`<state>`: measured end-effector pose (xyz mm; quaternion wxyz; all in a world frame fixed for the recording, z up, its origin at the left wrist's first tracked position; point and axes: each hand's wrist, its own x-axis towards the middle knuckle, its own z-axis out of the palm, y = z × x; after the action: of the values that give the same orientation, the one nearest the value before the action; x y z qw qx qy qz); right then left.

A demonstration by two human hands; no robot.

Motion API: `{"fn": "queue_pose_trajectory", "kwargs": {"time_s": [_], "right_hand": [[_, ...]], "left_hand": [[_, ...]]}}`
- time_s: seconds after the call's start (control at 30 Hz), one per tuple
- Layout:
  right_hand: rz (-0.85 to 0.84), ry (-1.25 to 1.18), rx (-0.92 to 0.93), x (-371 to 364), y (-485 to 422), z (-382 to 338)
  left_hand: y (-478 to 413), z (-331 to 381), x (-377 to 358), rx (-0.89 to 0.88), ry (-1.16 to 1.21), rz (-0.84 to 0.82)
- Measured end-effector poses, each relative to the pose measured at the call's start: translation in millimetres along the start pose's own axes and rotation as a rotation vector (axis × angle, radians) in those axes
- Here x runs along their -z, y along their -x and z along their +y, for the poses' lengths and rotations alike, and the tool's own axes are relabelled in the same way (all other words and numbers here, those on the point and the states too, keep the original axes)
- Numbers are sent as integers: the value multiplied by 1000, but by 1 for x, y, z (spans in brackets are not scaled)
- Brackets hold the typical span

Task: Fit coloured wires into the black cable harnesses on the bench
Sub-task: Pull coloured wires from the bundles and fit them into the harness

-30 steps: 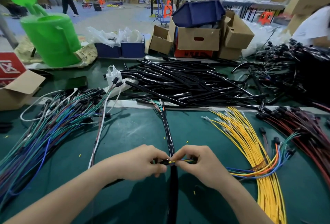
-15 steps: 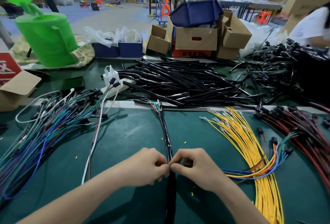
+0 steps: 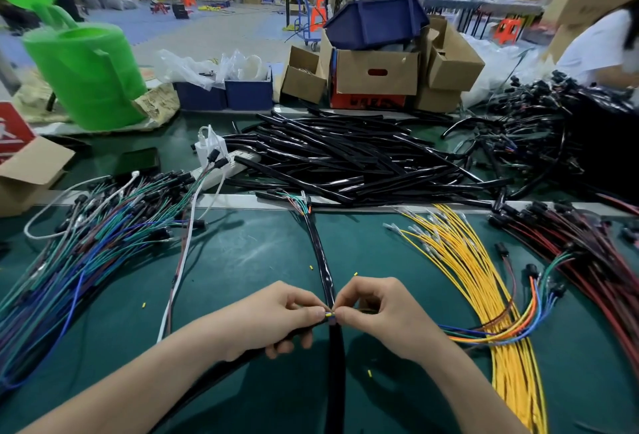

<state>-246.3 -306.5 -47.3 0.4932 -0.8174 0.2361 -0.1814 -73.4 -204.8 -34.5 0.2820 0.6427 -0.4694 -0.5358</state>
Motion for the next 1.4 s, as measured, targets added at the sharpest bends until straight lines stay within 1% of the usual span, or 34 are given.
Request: {"fn": "queue_pose_trajectory", "kwargs": {"time_s": [0.1, 0.17, 0.23, 0.27, 0.33, 0.37, 0.47, 0.57, 0.63, 0.9, 1.03, 1.2, 1.3, 1.4], "right_hand": [[-2, 8, -5, 2, 0, 2], [-4, 23, -25, 2, -1, 4], [-13, 38, -42, 0, -1, 5], [-20, 31, -47, 0, -1, 5], [-28, -16, -49, 1, -1, 5], [-27, -42, -53, 2, -1, 4], [-28, -79, -81, 2, -2, 6], [-52, -74, -100, 0, -2, 6], [-63, -87, -110, 1, -2, 5], [-50, -179, -91, 4, -2, 0], [-35, -197, -42, 6, -1, -2], [28, -228, -8, 7, -1, -4], [123, -122, 9, 3, 1, -4], [219, 77, 128, 0, 2, -6]], "left_hand": [[-1, -1, -2, 2, 51, 14], [-1, -2, -3, -19, -1, 8], [0, -1, -1, -54, -148, -6], [1, 0, 0, -80, -260, 1], [0, 0, 1, -143, -502, 56], [-1, 0, 1, -165, -581, 79], [-2, 1, -2, -210, -676, 93], [-2, 0, -4, -291, -735, 97], [-3, -2, -4, -334, -734, 95], [-2, -5, -8, -449, -542, 128], [-1, -6, -13, -491, -480, 218], [-3, -5, -19, -540, -475, 322], [-5, -4, -20, -526, -477, 348], [-6, -2, -18, -488, -483, 340]]}}
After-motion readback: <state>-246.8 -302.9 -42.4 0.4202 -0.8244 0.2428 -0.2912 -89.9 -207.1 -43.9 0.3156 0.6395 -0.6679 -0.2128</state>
